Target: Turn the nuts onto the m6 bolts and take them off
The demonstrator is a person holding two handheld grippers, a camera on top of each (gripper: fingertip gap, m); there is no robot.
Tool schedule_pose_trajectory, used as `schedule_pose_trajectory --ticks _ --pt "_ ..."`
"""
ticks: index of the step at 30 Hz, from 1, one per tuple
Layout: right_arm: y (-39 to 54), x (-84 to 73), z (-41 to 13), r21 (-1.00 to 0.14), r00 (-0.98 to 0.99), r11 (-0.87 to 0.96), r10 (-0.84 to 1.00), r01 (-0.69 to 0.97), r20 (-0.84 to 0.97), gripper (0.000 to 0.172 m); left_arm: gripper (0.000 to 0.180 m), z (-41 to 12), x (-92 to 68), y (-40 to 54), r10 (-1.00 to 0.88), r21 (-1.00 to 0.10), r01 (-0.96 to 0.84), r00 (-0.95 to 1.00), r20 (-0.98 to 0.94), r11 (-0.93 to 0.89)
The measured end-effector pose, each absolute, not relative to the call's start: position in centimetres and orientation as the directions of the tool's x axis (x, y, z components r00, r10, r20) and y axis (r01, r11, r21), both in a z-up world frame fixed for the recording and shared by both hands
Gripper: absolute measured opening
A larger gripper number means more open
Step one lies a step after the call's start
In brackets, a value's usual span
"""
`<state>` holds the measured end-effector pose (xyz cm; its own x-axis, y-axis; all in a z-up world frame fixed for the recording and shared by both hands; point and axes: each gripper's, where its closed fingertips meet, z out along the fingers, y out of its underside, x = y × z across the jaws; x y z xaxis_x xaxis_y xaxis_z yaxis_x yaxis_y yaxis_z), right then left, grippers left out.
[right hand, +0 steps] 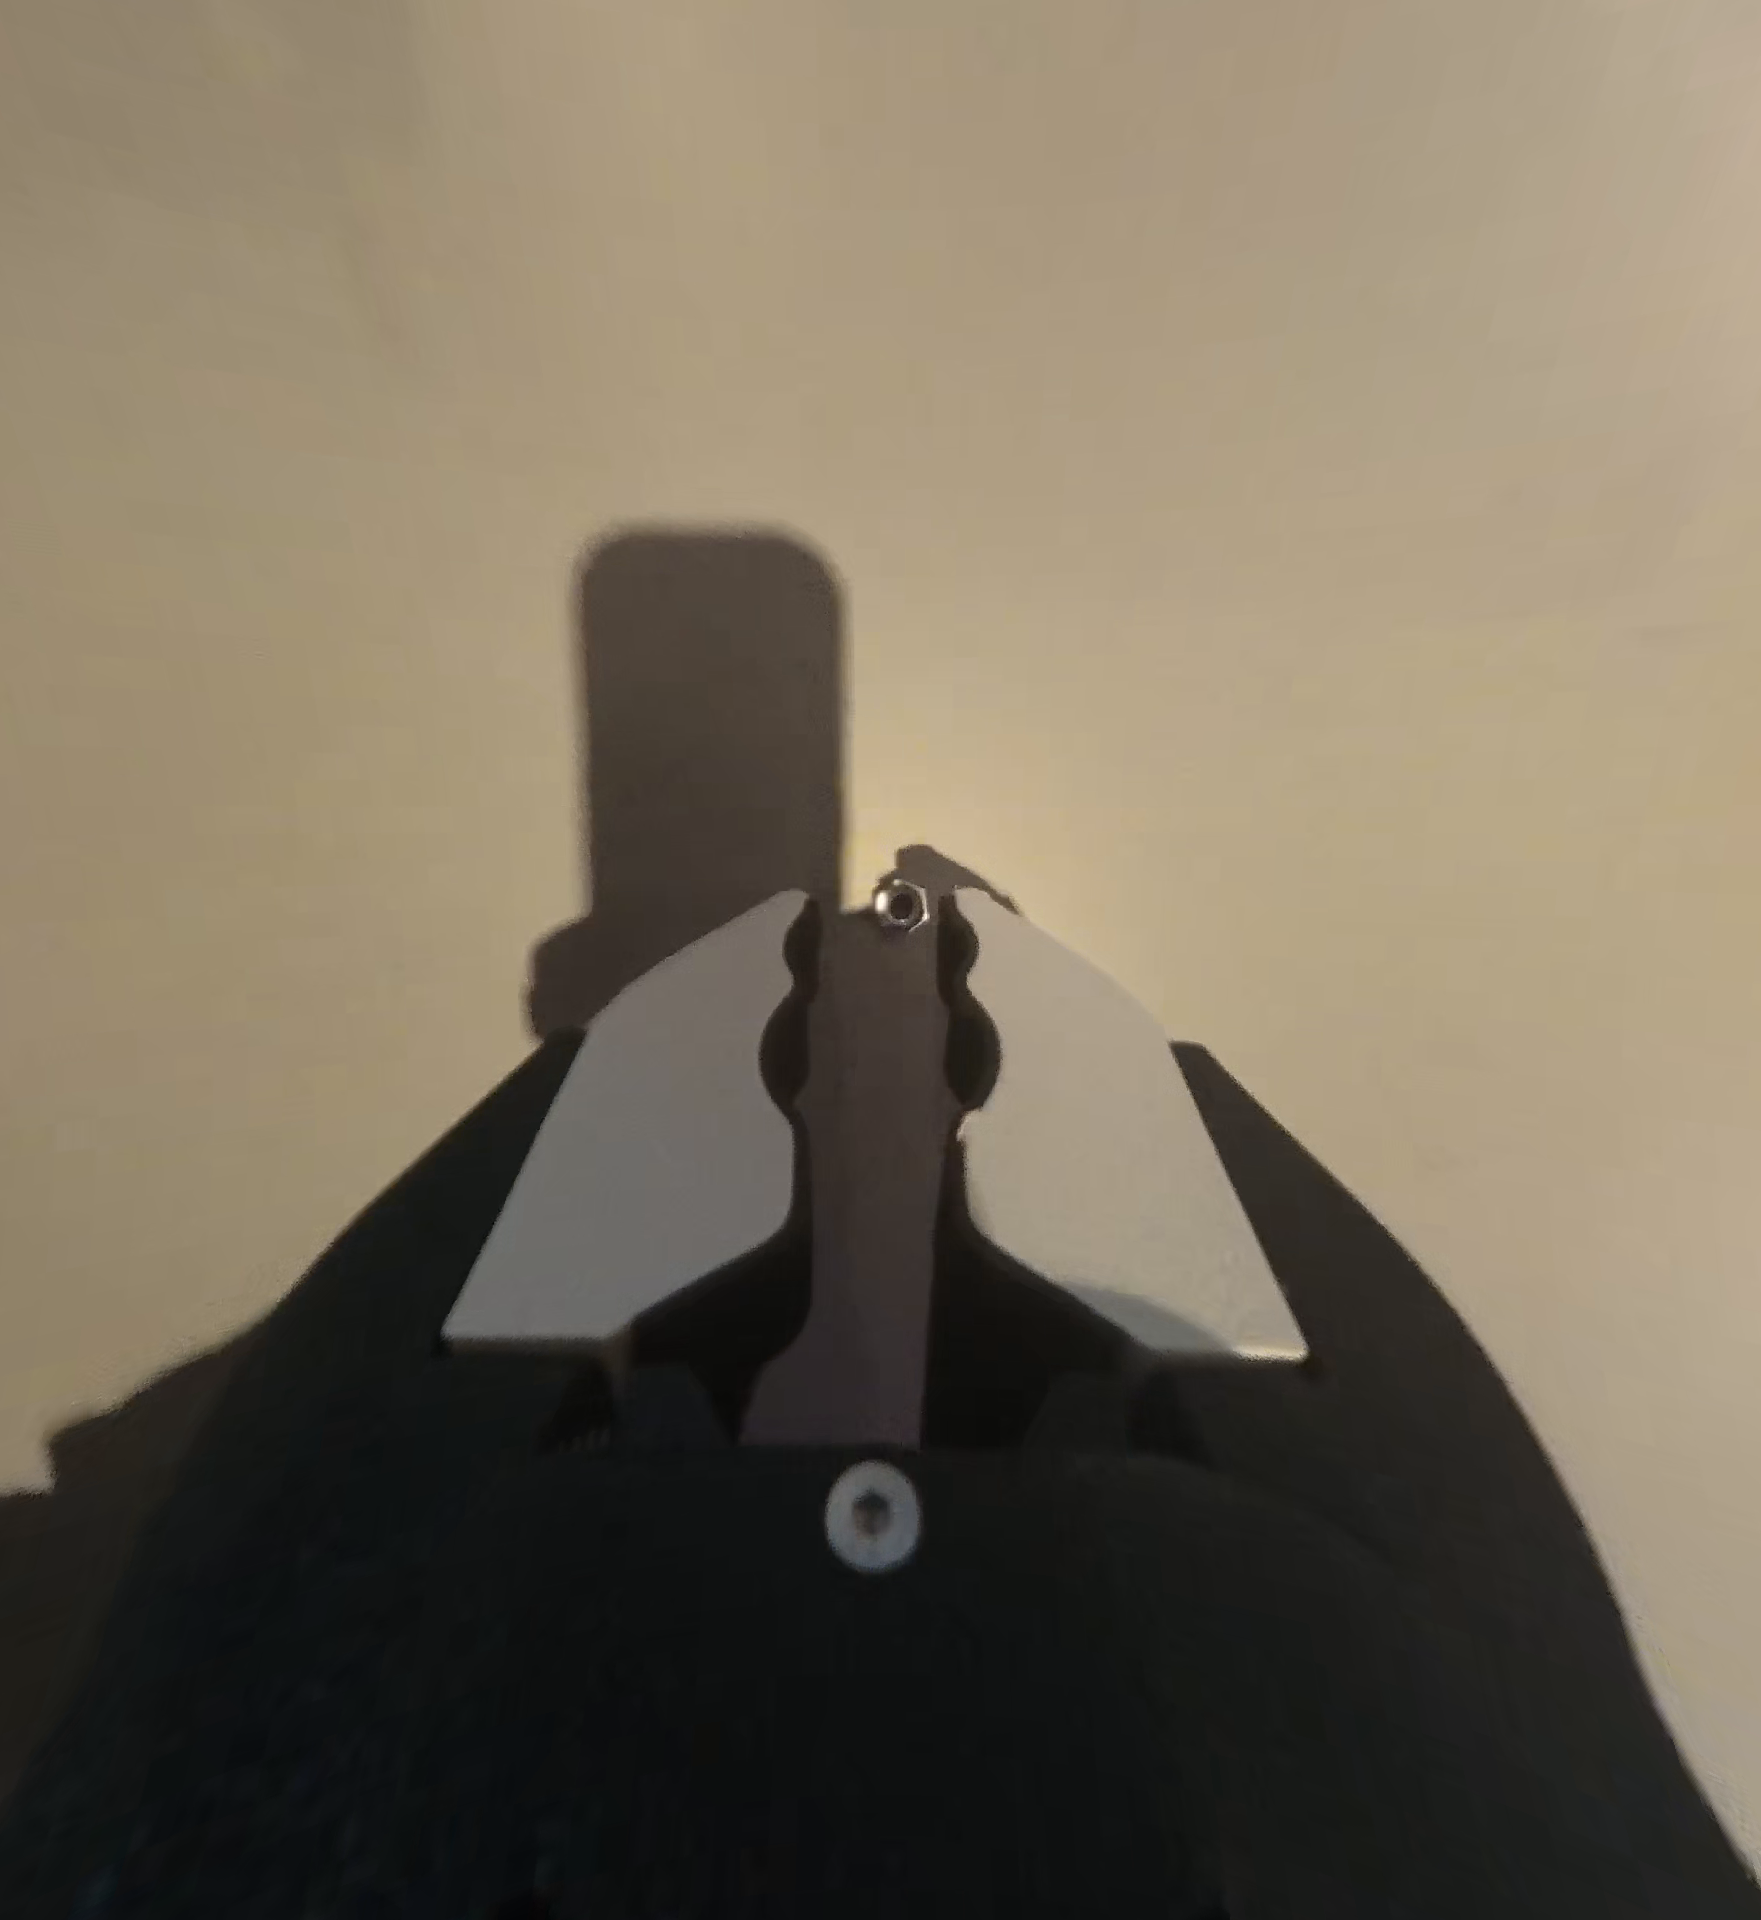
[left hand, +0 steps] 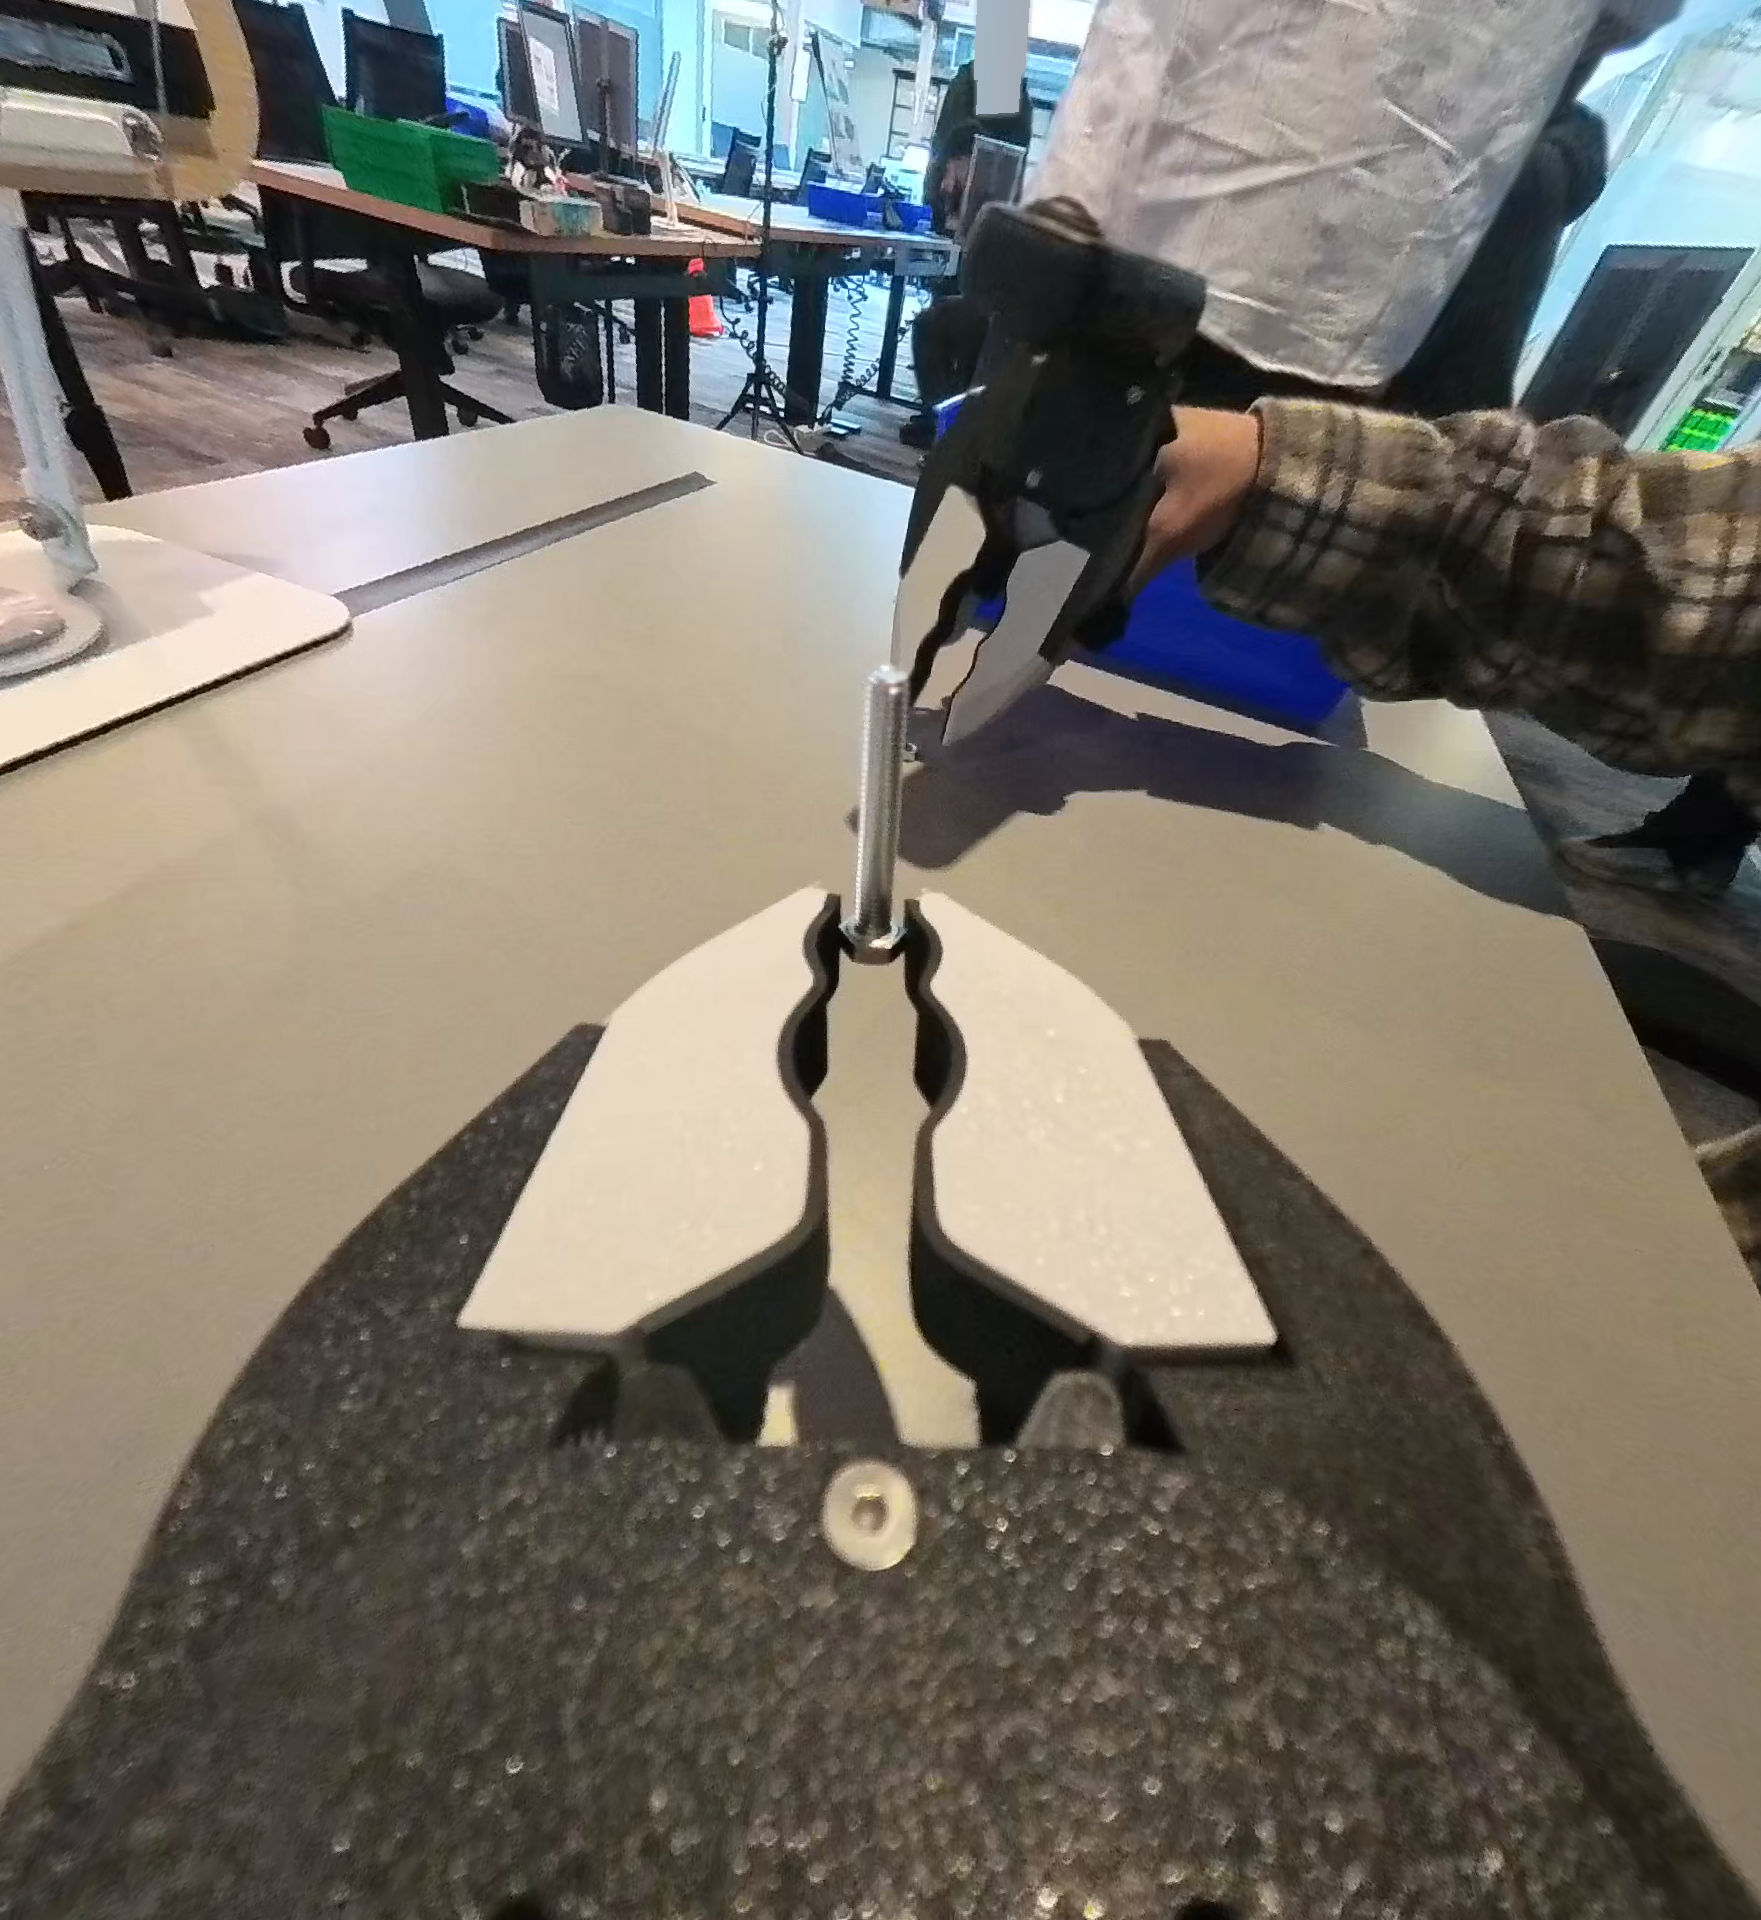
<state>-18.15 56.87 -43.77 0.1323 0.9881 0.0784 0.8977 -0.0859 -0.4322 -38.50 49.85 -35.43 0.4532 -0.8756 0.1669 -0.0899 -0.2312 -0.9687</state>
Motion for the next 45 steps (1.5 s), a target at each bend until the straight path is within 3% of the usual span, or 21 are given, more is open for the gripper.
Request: schedule_pose_trajectory --ticks 8,16,18,24,27,37,45 --pt "57.4 -18.0 -45.2 -0.403 0.124 -0.095 0.991 0.910 0.045 0.014 0.011 -35.5 -38.5 49.9 -0.878 -0.970 -0.096 0.451 0.159 -0.225" --pt "56.5 -18.5 -45.2 -0.462 0.215 -0.178 0.976 0.869 0.029 0.010 0.011 -35.6 -38.4 49.9 -0.879 -0.973 -0.101 0.456 0.139 -0.206" --pt "55.6 -19.1 -44.8 -0.512 0.248 -0.186 0.967 0.838 0.055 0.009 0.011 -35.5 -38.1 49.6 -0.886 -0.976 -0.111 0.447 0.120 -0.188" --pt "50.7 -23.7 -39.6 -0.804 0.282 -0.083 0.953 0.588 0.108 0.010 0.011 -35.9 -36.2 48.4 -0.902 -0.975 -0.202 0.432 0.000 -0.097" --pt "48.3 -24.8 -38.2 -0.841 0.252 -0.055 0.963 0.539 0.098 0.009 0.011 -36.2 -35.6 48.0 -0.902 -0.967 -0.243 0.429 -0.042 -0.071" --pt "46.8 -25.5 -34.7 -0.724 0.033 0.151 0.972 0.673 0.234 0.009 0.011 -37.5 -35.0 47.7 -0.909 -0.940 -0.337 0.405 -0.094 -0.053" --pt "47.0 -31.1 -31.2 -0.481 -0.284 0.418 0.901 0.771 0.329 0.009 0.011 -38.5 -34.4 47.4 -0.915 -0.921 -0.383 0.392 -0.094 -0.069"
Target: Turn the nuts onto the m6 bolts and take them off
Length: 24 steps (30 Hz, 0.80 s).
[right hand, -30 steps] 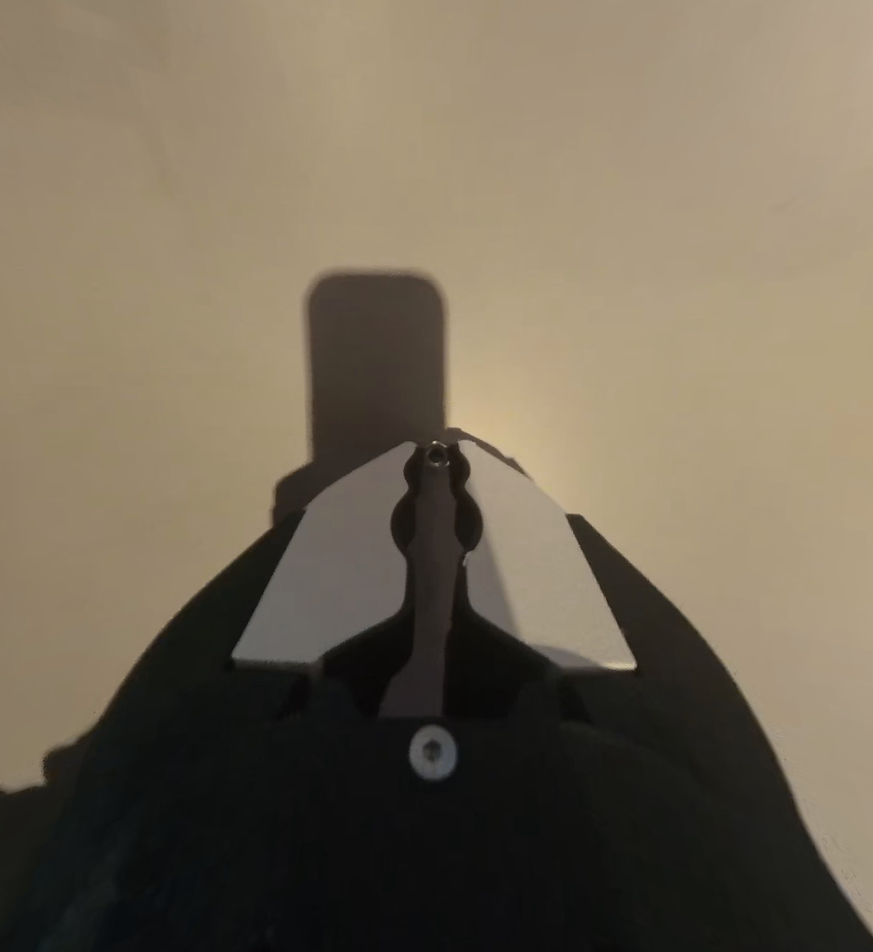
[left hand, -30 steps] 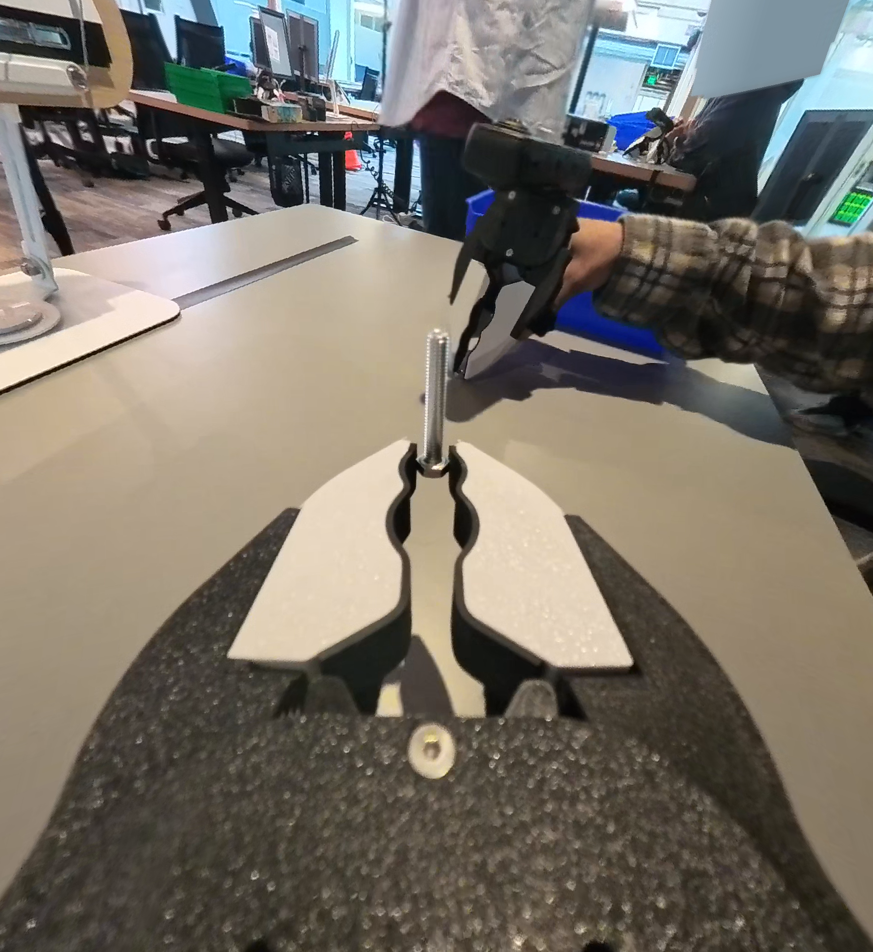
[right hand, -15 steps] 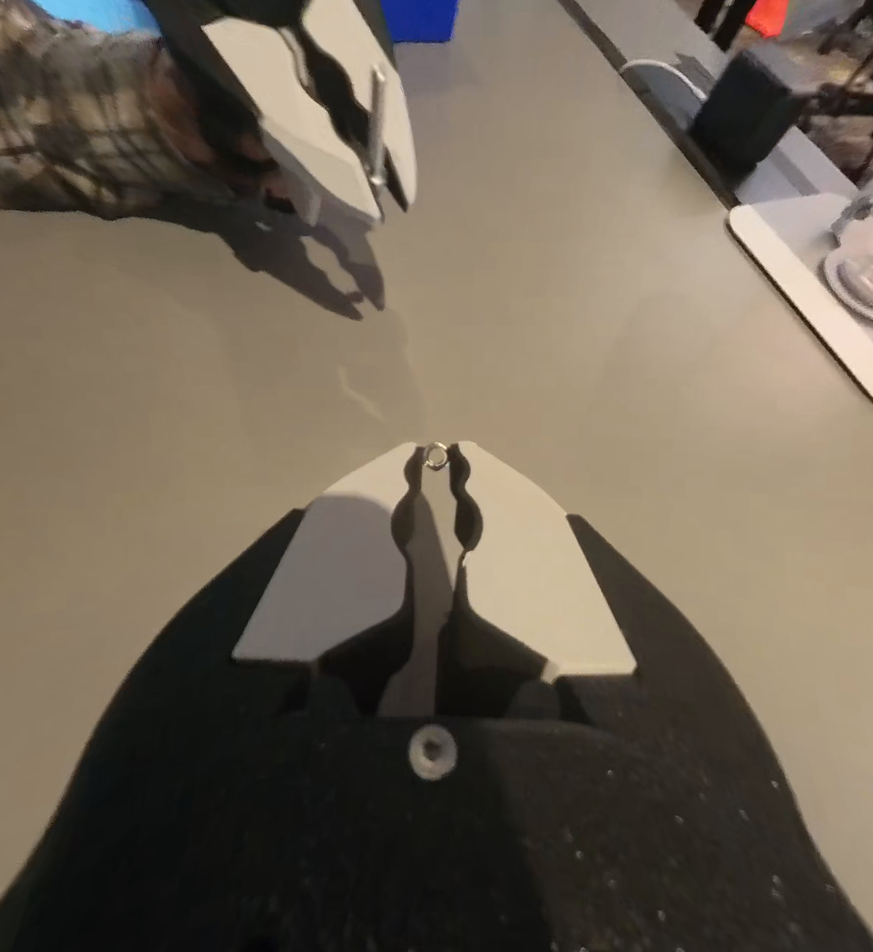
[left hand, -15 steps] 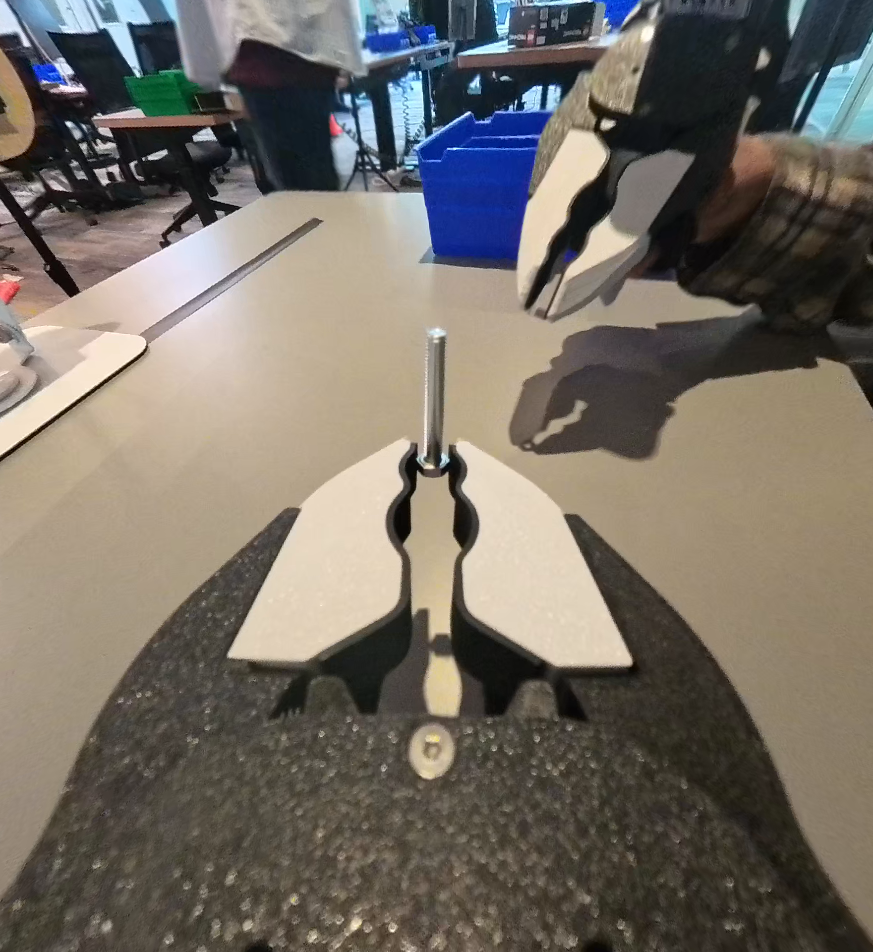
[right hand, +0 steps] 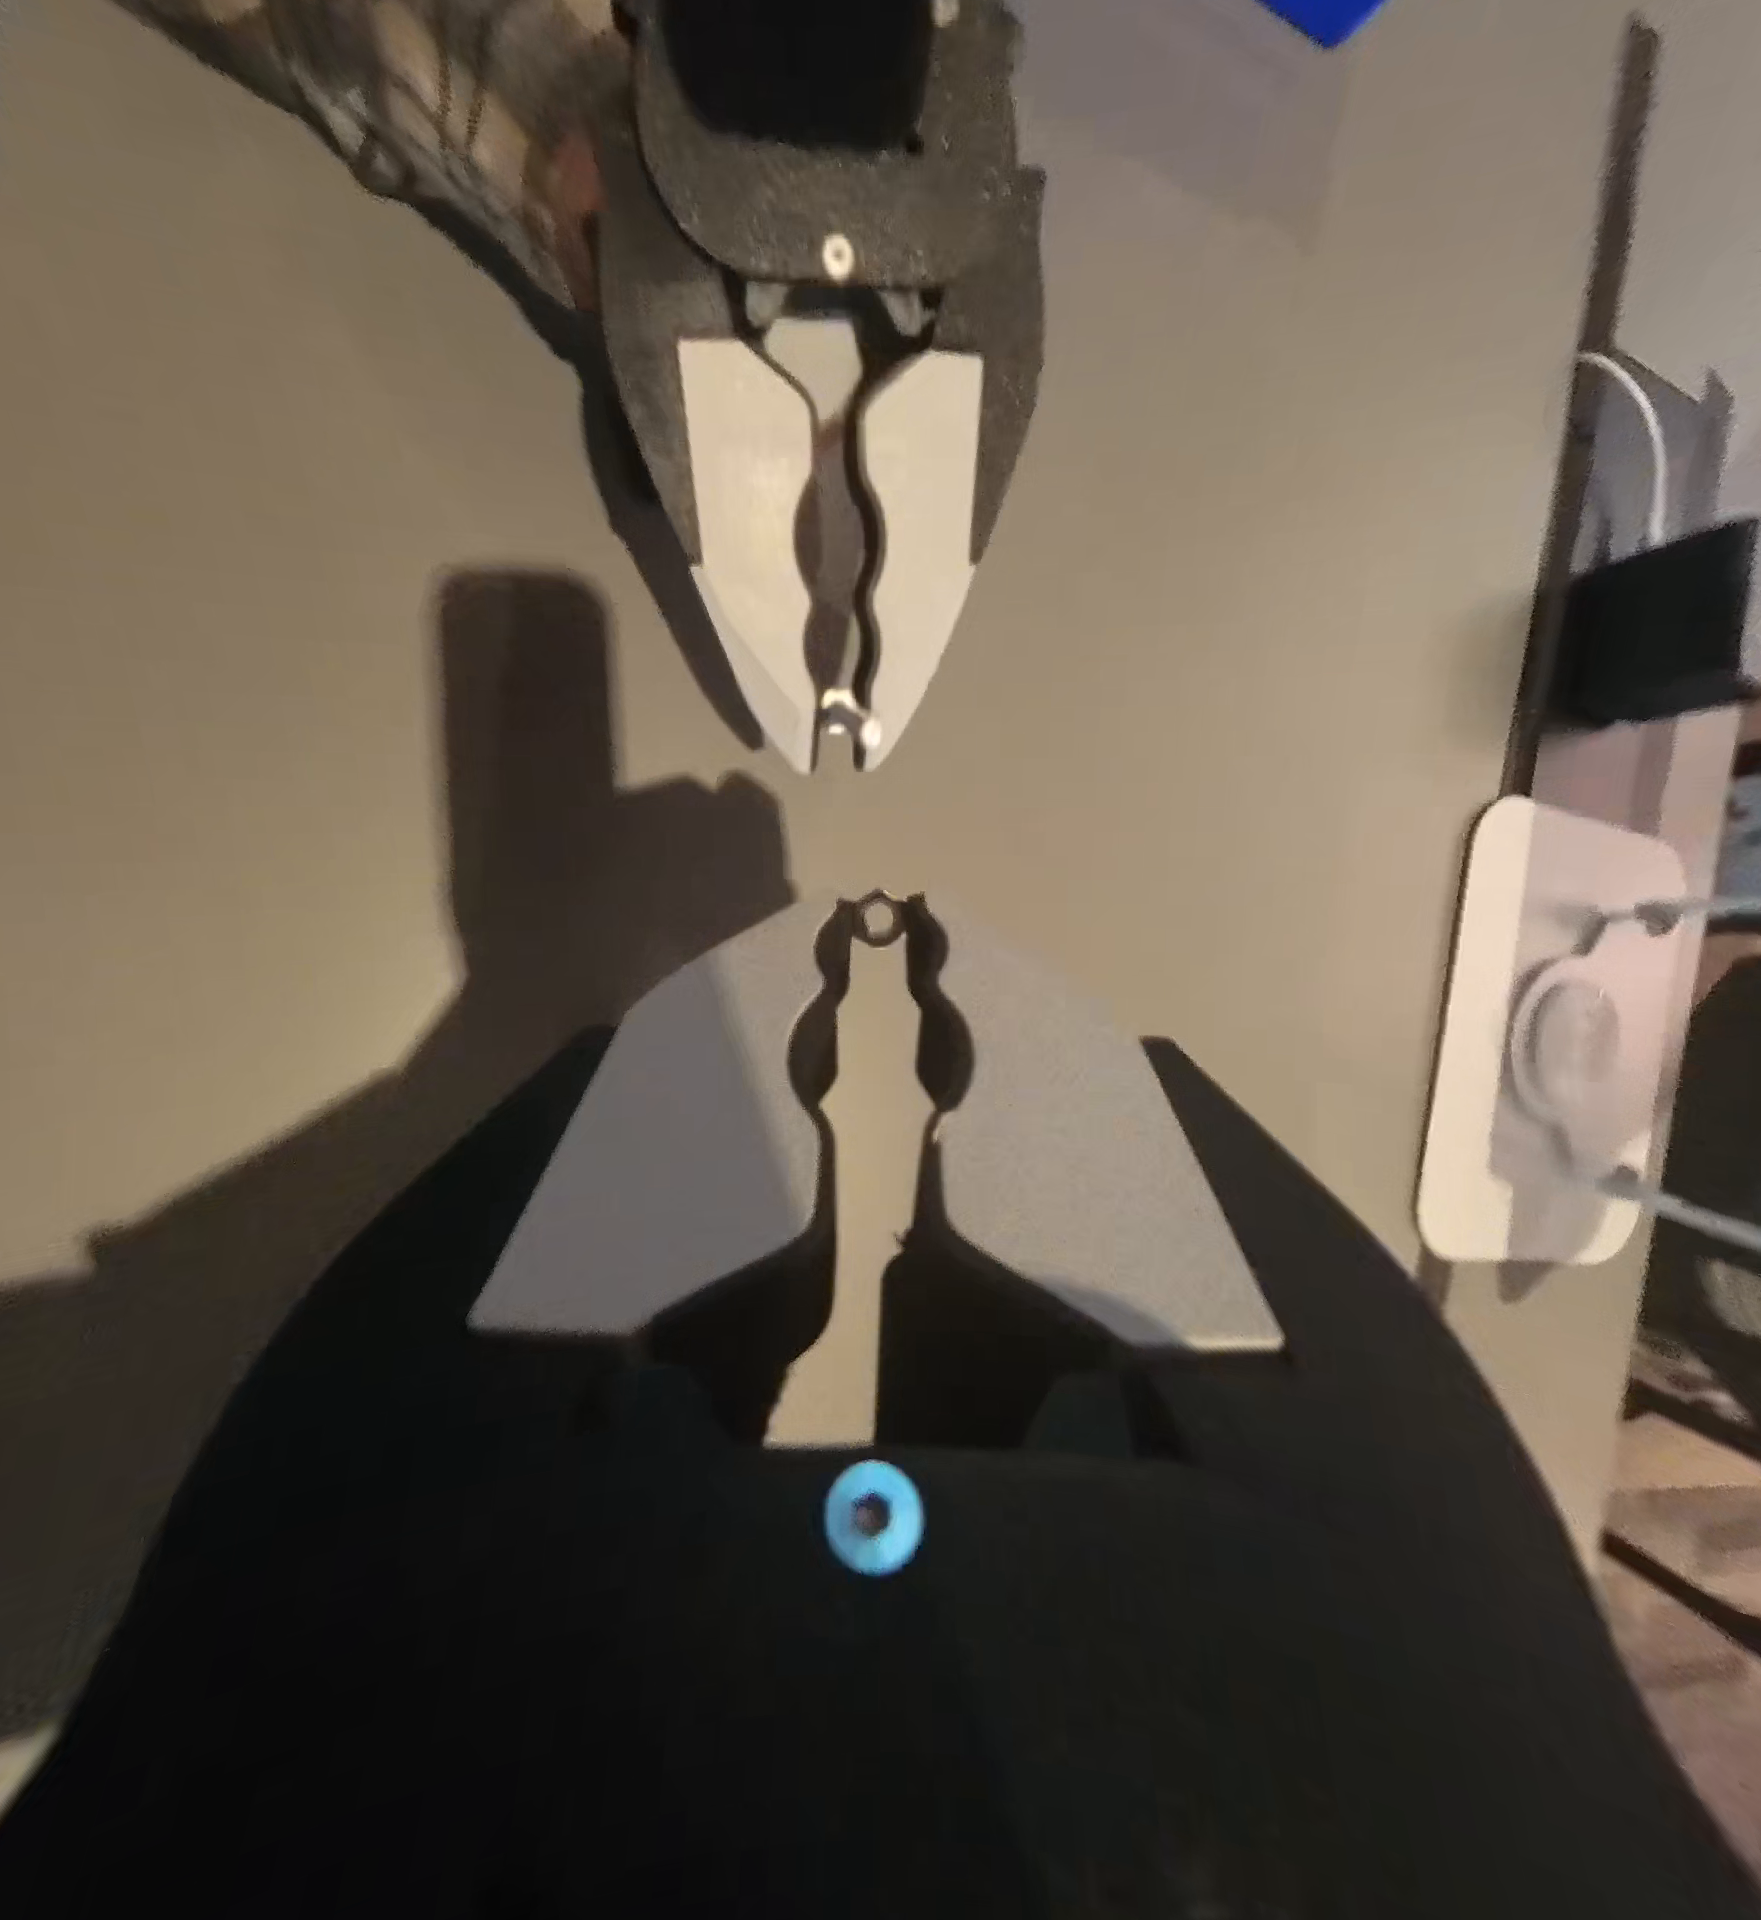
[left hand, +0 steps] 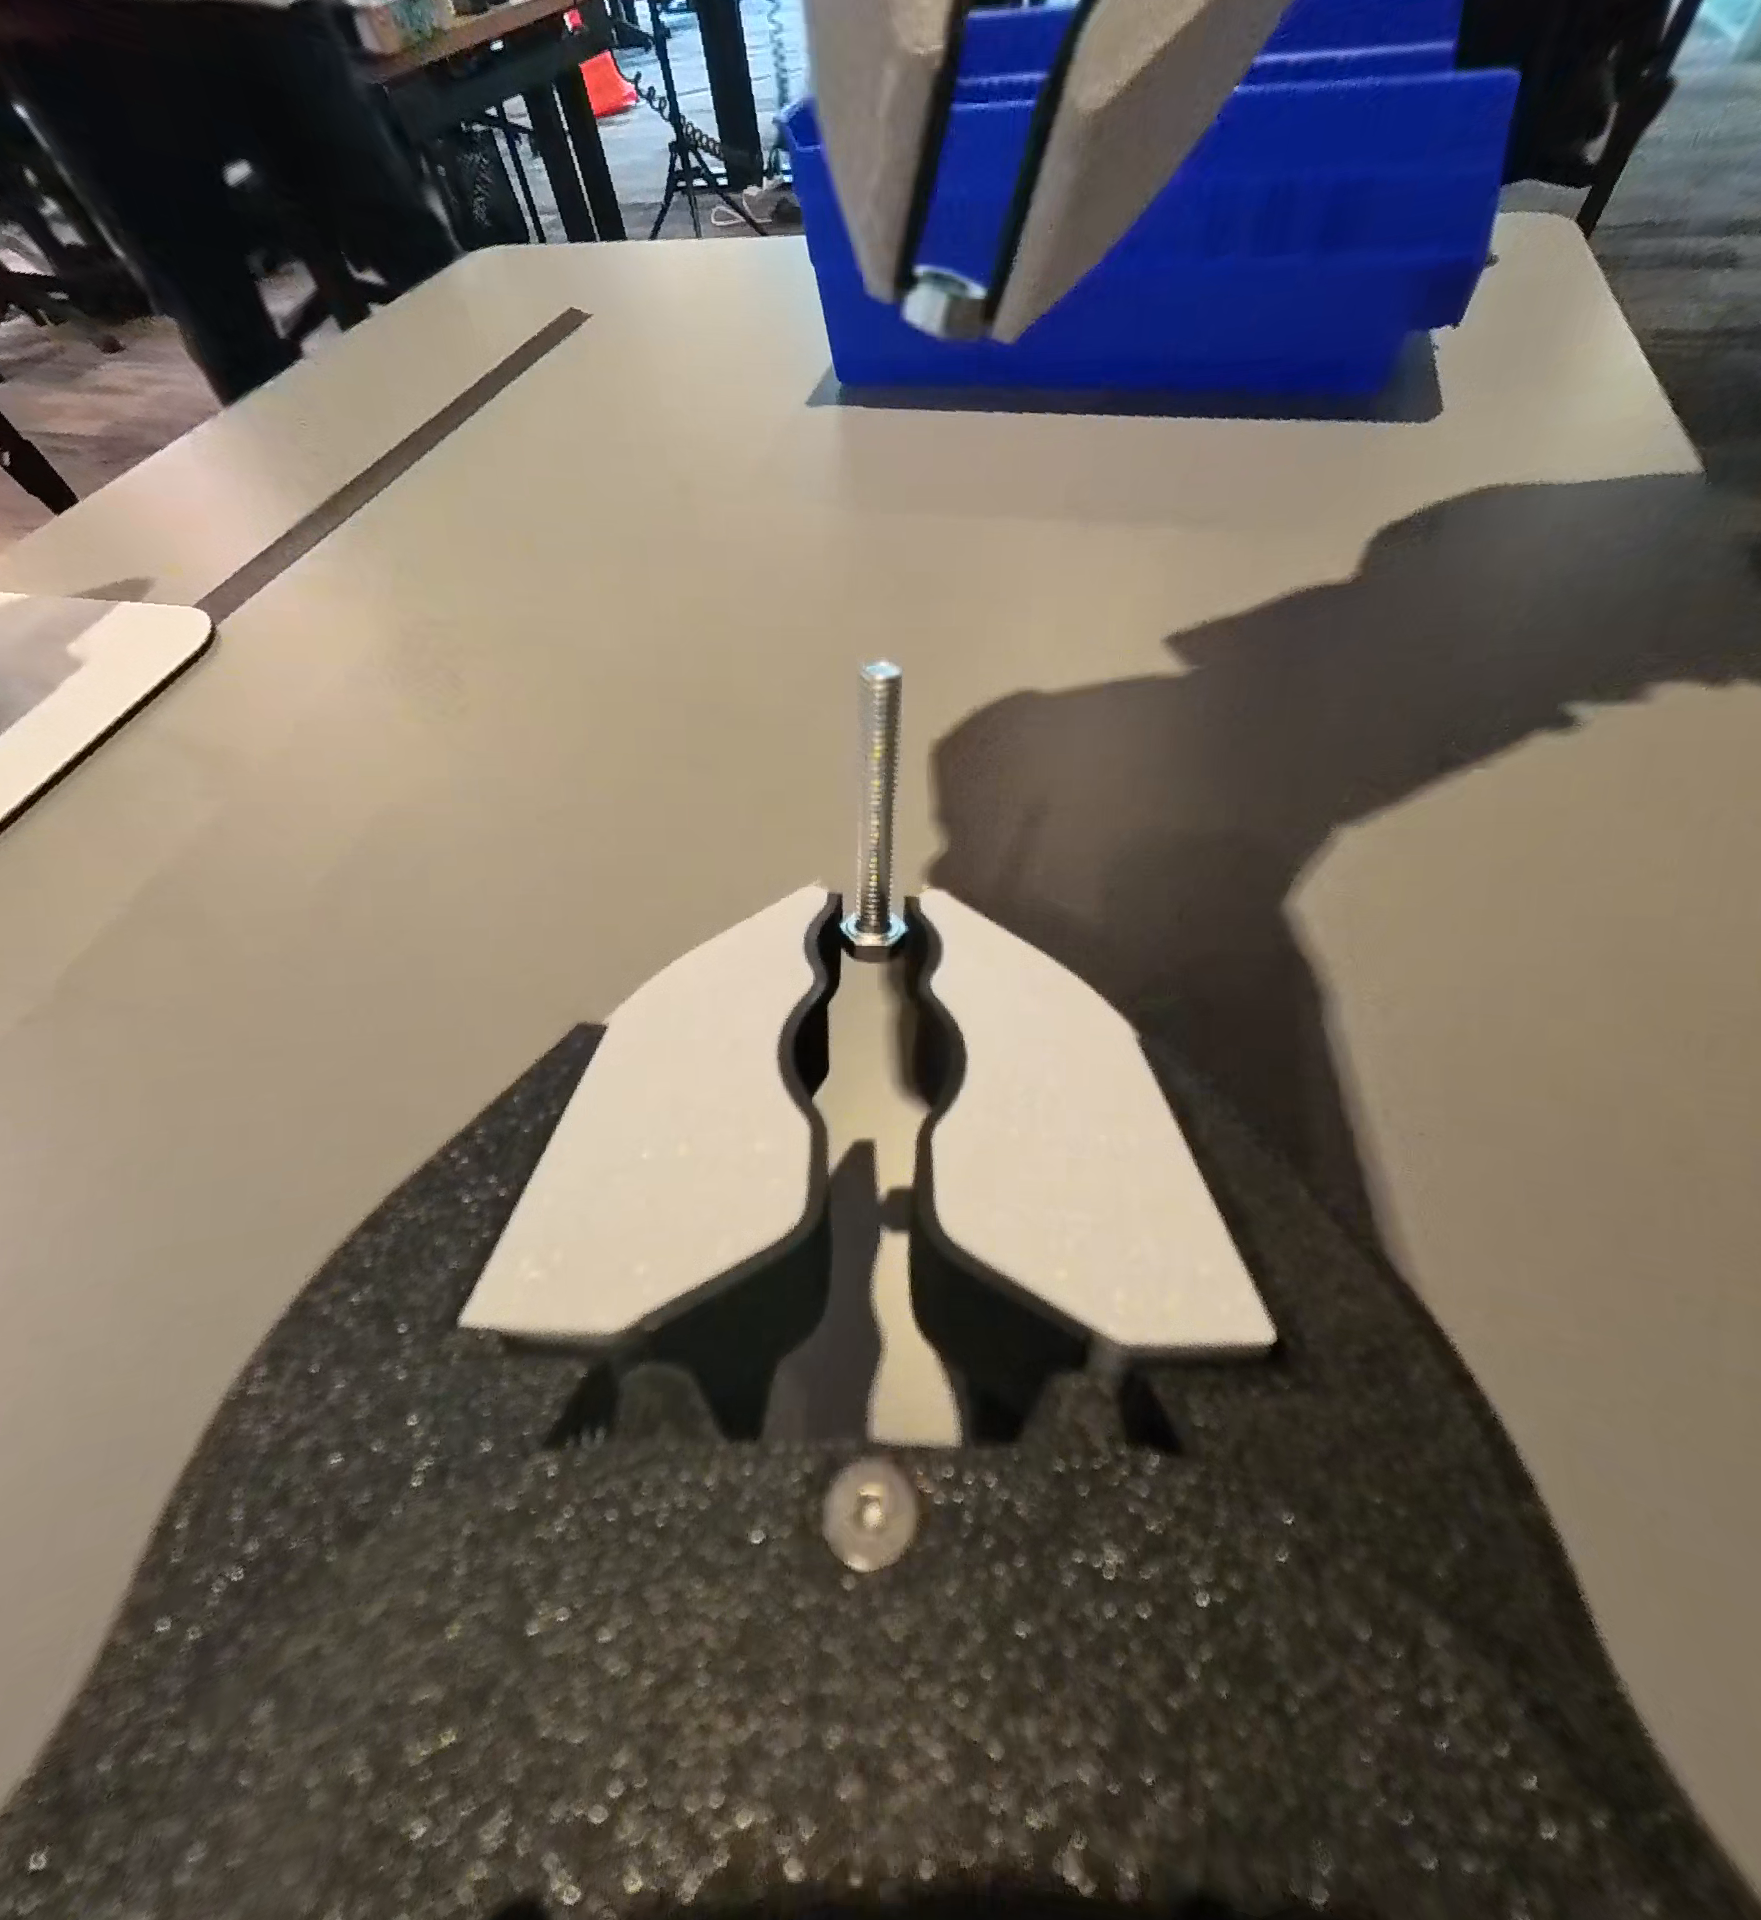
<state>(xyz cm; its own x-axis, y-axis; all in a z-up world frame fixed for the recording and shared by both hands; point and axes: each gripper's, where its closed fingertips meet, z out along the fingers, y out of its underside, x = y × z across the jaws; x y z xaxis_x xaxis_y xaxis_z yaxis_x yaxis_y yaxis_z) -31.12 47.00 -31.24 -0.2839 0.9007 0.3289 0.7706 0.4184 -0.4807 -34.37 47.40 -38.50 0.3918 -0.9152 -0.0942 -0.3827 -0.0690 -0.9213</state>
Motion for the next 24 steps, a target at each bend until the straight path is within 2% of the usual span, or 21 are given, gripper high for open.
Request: schedule_pose_trajectory --ticks 7,17,24 --pt "46.5 -34.2 -32.3 -0.359 -0.451 0.515 0.856 0.779 0.252 0.010 0.010 -38.7 -34.1 47.2 -0.918 -0.915 -0.399 0.383 -0.104 -0.063" --pt "46.6 -34.8 -33.8 -0.360 -0.472 0.524 0.851 0.772 0.229 0.010 0.010 -38.2 -34.5 47.4 -0.915 -0.923 -0.379 0.392 -0.098 -0.064" --pt "46.7 -34.8 -33.7 -0.413 -0.444 0.493 0.870 0.766 0.216 0.010 0.010 -38.2 -34.5 47.4 -0.916 -0.930 -0.359 0.396 -0.071 -0.083"
